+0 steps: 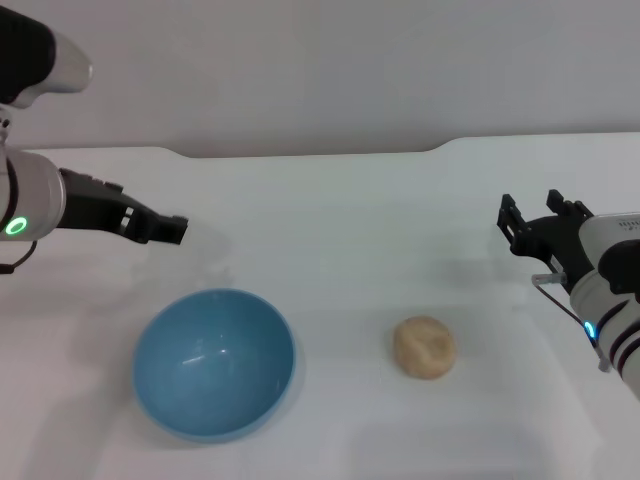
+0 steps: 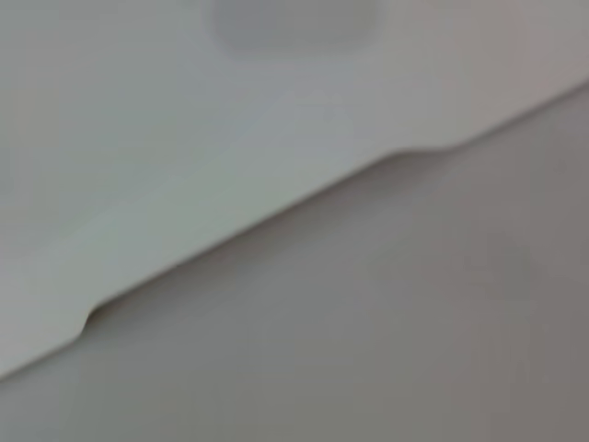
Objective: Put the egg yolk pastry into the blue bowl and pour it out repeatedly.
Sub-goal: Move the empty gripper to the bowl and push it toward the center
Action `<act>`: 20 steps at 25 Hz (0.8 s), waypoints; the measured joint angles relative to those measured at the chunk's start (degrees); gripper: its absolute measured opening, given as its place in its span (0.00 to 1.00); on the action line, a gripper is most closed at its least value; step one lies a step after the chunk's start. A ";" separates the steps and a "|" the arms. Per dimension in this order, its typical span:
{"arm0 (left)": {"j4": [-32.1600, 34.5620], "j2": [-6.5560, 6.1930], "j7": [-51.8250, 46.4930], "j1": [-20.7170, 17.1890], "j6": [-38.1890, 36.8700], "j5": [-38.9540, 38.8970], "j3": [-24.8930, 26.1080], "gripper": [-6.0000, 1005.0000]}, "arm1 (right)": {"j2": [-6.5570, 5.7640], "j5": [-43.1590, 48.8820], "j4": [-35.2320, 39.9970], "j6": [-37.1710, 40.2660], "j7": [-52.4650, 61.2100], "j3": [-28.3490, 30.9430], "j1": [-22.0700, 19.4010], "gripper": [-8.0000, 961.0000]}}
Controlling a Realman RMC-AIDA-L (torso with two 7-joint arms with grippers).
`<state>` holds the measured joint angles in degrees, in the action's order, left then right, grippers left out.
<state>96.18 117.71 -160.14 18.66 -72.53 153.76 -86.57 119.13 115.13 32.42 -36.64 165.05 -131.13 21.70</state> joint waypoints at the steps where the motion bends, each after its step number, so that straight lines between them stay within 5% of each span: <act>1: 0.00 0.00 0.00 0.00 0.00 0.00 0.00 0.86 | -0.02 0.01 -0.28 0.00 -0.06 0.00 -0.09 0.58; 20: -5.58 0.13 -4.18 4.45 -13.57 3.73 0.67 0.86 | -0.04 0.18 -2.28 -0.44 -0.17 -2.29 -0.53 0.58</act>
<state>90.60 117.84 -164.32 23.11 -86.10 157.49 -85.90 119.09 115.32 30.15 -37.08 164.89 -133.42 21.17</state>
